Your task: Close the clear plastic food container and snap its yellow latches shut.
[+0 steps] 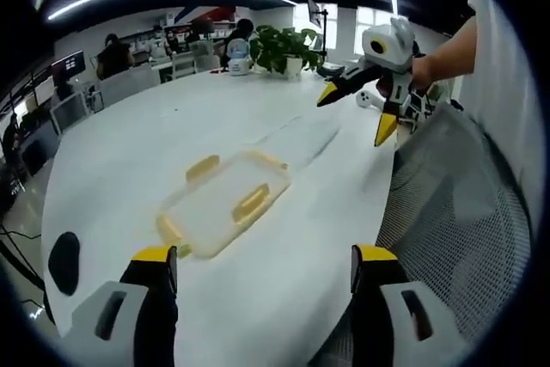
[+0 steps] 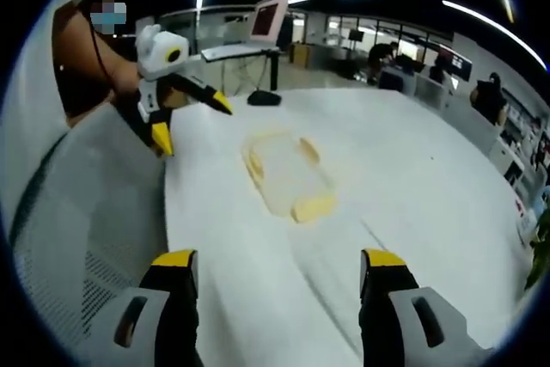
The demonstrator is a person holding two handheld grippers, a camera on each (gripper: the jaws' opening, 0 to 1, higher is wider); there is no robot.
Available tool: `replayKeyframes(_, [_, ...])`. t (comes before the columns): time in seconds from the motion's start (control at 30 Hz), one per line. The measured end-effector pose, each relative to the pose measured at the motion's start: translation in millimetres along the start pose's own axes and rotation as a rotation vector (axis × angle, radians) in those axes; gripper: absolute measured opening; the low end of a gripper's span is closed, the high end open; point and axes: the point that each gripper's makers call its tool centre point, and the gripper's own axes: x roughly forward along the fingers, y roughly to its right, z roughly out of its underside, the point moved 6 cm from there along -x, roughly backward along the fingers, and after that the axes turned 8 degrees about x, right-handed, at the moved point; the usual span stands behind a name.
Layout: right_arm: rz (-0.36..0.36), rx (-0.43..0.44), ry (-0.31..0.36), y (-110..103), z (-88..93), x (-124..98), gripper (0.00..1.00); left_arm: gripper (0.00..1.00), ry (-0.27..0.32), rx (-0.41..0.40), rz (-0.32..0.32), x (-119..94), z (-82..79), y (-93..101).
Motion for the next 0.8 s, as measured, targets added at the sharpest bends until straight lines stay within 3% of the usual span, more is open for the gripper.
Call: replayKeyframes(0.8, [-0.026,-0.079,-0.026,12,-20.8,18,0.74,0.84,-0.028,0.061,0.014,7,0.2,-26.4])
